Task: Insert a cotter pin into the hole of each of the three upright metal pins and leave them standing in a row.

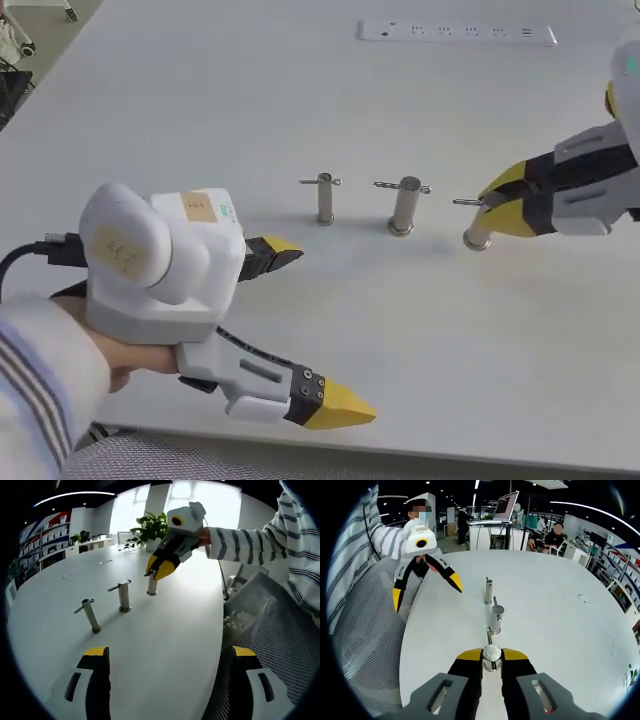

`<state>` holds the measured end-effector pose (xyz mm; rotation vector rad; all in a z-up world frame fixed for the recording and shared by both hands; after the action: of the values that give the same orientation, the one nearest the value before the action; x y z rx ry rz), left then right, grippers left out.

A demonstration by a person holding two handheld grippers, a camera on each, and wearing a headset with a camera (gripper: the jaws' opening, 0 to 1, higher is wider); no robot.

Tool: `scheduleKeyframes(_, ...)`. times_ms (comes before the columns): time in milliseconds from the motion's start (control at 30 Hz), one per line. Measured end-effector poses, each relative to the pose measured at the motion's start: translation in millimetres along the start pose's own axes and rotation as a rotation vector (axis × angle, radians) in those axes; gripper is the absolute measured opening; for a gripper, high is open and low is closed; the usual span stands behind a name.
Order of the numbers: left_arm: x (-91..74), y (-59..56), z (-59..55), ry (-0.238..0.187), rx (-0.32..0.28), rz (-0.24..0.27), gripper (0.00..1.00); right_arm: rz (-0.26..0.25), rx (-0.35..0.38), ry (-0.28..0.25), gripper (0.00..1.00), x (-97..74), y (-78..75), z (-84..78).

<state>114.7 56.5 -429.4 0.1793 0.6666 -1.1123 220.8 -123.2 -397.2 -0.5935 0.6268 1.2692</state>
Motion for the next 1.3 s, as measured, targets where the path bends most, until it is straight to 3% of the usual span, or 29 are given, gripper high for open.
scheduleKeyframes(300,-2.4,-2.2,2.6,0.000,-0.006,0.011,0.96,0.024,-0.005,0.028,0.08,4.1,-12.0,-10.9)
scheduleKeyframes(500,-2.0,-8.8,0.1,0.022,-0.003,-0.021,0.96,0.029,-0.004,0.016,0.08,5.8,-13.2,-10.9)
scheduleKeyframes(1000,-3.0,-6.7,-2.4,0.039,-0.004,-0.017,0.97,0.024,0.013,0.004,0.09,7.4,-15.4,-11.2)
scheduleKeyframes(1067,-4.1,-6.6,-2.6,0.040,-0.004,-0.016,0.97,0.015,0.050,-0.040,0.14,8.4,-14.8,-7.2)
scheduleKeyframes(1167,-7.3,-5.4,-1.6,0.040,0.004,-0.006,0.97,0.001,0.057,-0.063,0.32,5.7,-12.6,-3.3)
scheduleKeyframes(1300,-13.5,-2.0,-0.1,0.039,-0.005,0.023,0.97,-0.043,0.080,-0.107,0.44,-3.9,-1.0,4.2)
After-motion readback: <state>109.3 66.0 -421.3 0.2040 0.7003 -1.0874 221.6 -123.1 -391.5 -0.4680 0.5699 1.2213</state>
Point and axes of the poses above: the centre of the closed fingertips' face, and the gripper's own axes: x roughly forward along the fingers, y roughly to its left, z roughly out of its top, the point moved 5 cm from there along -x, roughly backward along the fingers, and after that the axes turned 1 degree about y, right-handed, at the moved point
